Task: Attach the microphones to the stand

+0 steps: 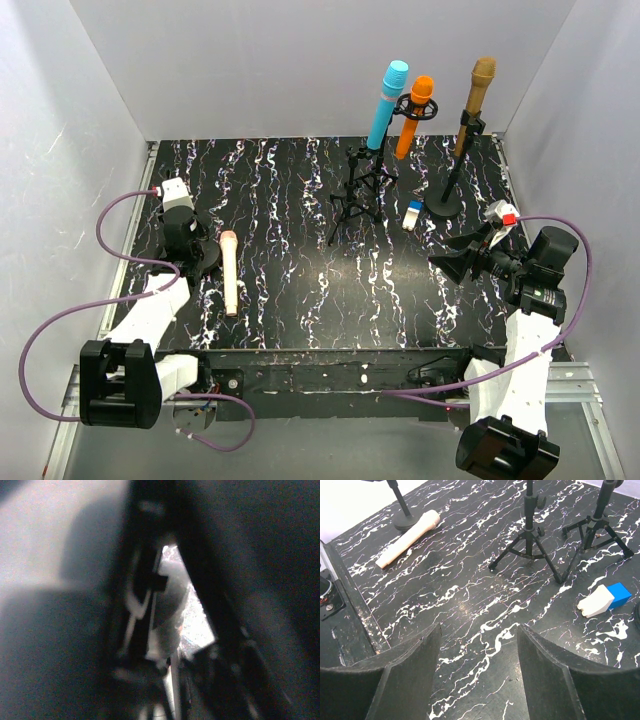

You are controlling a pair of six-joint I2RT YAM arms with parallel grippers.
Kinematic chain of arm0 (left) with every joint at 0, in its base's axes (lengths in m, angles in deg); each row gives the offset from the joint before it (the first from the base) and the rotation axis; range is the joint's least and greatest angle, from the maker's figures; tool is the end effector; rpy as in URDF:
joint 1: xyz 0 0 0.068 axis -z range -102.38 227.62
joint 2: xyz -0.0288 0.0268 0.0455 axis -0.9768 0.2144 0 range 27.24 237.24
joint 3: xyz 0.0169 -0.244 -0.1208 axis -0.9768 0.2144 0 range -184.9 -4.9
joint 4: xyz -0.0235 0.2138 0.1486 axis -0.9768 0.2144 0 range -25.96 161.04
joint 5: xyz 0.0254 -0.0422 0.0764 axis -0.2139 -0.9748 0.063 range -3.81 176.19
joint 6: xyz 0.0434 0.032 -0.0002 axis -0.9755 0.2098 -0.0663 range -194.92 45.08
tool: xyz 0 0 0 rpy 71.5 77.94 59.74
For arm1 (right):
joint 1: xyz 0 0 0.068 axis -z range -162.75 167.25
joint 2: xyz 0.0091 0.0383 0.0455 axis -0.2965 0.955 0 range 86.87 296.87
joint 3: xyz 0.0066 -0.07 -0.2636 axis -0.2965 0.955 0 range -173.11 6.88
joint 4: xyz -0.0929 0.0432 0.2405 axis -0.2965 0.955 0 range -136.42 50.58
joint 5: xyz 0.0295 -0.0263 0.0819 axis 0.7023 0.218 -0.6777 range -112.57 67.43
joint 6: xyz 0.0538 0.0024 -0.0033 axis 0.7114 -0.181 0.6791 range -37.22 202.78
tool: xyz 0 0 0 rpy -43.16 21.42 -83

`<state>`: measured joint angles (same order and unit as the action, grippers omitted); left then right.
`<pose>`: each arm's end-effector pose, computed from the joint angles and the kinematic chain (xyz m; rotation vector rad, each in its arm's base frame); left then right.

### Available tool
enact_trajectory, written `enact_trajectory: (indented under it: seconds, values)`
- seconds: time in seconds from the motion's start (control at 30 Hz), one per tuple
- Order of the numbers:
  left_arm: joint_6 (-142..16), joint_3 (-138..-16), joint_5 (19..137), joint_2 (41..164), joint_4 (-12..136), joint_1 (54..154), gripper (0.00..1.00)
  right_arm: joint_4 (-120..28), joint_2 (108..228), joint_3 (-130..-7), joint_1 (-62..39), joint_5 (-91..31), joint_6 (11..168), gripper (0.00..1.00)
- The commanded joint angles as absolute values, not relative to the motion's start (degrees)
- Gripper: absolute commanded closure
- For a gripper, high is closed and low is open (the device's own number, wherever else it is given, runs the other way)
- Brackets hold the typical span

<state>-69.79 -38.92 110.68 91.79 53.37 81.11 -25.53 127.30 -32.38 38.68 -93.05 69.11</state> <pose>0.2486 -0.0004 0.2430 -0.3125 1.8706 0.3067 0.1471 -0.0217 0.3075 -0.6449 1.6310 0.7449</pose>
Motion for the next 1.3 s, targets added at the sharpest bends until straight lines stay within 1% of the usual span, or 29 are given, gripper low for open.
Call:
enact_trajectory:
  seconds: [0.0,0.37,0.5,0.6,0.67,0.77,0.8,0.83,0.93,1.03,1.1,1.2,1.27]
  values:
    - [-69.7,-41.7,110.6,88.6,50.9,81.1,1.00,-27.2,126.8,-32.5,39.1,-93.6,69.6,0.31]
    - [-70.7,-40.8,116.4,84.9,50.7,81.1,1.00,-27.3,126.8,-32.4,39.2,-93.8,69.6,0.31]
    - [-70.7,-40.9,115.8,83.9,50.8,81.0,1.00,-27.3,126.8,-32.3,39.1,-93.8,69.7,0.31]
    - [-70.2,-41.9,112.7,82.9,51.8,81.0,1.00,-27.4,126.8,-32.3,39.2,-93.8,69.7,0.31]
    - [-69.8,-42.6,107.8,81.5,52.2,81.0,1.00,-27.4,126.9,-32.3,39.1,-93.7,69.7,0.31]
    - [-69.0,-43.0,96.6,78.3,50.6,81.1,1.00,-27.5,126.9,-32.3,39.2,-93.8,69.8,0.31]
    - [-68.7,-43.0,91.3,77.9,49.8,81.1,1.00,-27.4,126.9,-32.2,39.1,-93.7,69.8,0.31]
    - [-68.0,-43.8,83.5,77.6,49.6,81.1,1.00,-27.5,127.0,-32.2,39.2,-93.8,69.7,0.31]
    - [-65.7,-45.2,70.1,79.3,48.4,82.5,1.00,-27.5,127.0,-32.2,39.2,-93.9,69.7,0.31]
    - [-63.9,-46.5,59.6,82.4,46.8,86.7,1.00,-27.5,127.0,-32.2,39.1,-93.9,69.7,0.31]
    - [-65.2,-47.9,57.0,84.9,48.0,91.5,1.00,-27.5,127.0,-32.2,39.2,-93.8,69.7,0.31]
    - [-68.3,-49.6,57.4,88.0,50.1,99.5,1.00,-27.5,127.0,-32.1,39.2,-93.8,69.7,0.31]
    - [-69.5,-50.2,57.8,90.2,50.2,102.8,1.00,-27.6,127.0,-32.1,39.2,-93.8,69.7,0.31]
